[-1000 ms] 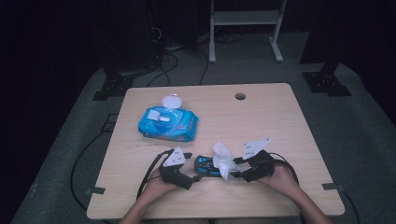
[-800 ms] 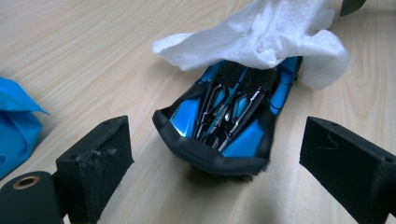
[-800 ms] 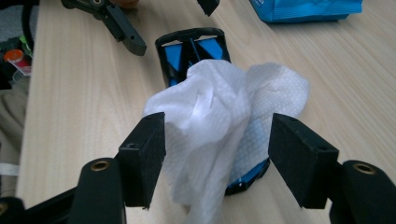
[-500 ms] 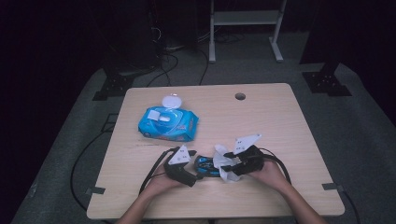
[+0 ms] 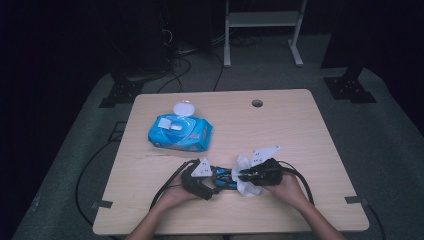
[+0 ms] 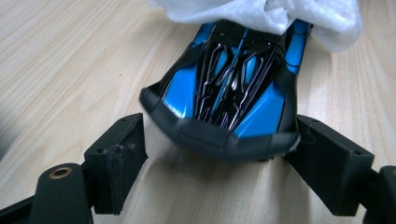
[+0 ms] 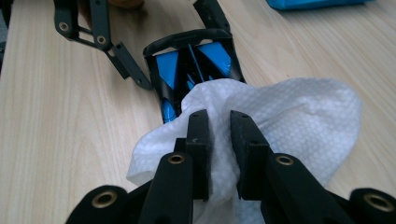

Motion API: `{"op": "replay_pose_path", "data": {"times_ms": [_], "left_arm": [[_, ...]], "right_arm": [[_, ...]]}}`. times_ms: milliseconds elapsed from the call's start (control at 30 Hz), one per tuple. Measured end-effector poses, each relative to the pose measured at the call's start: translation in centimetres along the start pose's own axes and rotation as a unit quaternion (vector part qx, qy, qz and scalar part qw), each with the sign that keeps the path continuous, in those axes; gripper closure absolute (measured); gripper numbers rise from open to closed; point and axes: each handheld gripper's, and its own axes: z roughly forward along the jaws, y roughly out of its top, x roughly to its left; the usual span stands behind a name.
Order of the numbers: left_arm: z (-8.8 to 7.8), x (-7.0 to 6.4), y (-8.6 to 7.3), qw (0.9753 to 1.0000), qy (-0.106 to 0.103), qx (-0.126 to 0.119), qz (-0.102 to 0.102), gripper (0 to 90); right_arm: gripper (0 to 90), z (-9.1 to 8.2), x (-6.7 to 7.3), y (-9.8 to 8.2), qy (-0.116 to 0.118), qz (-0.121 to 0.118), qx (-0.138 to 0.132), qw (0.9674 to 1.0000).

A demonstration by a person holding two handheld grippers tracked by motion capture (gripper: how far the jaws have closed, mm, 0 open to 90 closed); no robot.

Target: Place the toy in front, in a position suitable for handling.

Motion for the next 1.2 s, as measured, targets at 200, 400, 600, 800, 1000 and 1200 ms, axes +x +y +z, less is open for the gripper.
{"op": "replay_pose_path", "data": {"times_ms": [200,400,600,800,1000,1200], "left_arm": [[0.3,0.0,0.6,1.0000,-0.004,-0.005,0.000,12.8],[0.6,0.2,1.1,0.9999,-0.008,0.012,0.000,10.1],[0.4,0.4,0.9,0.9998,-0.010,0.016,-0.006,14.2],[0.6,0.2,0.9,0.9997,-0.015,0.019,0.001,14.3],[0.6,0.0,1.0,0.9995,-0.026,0.017,0.001,14.3],[0.6,-0.1,0.9,0.9995,-0.023,0.020,0.001,14.4]], "right_arm": [[80.6,0.3,0.3,0.3,0.000,-0.017,0.004,0.9999],[81.3,1.1,0.3,1.3,0.016,-0.027,0.006,0.9995],[80.9,1.2,0.5,1.4,0.017,-0.029,0.000,0.9994],[80.9,0.2,0.7,0.2,-0.002,-0.021,0.015,0.9997],[81.0,-0.8,0.9,-0.6,-0.012,-0.011,0.015,0.9998],[80.9,1.4,2.0,1.6,0.016,-0.030,0.000,0.9994]]}}
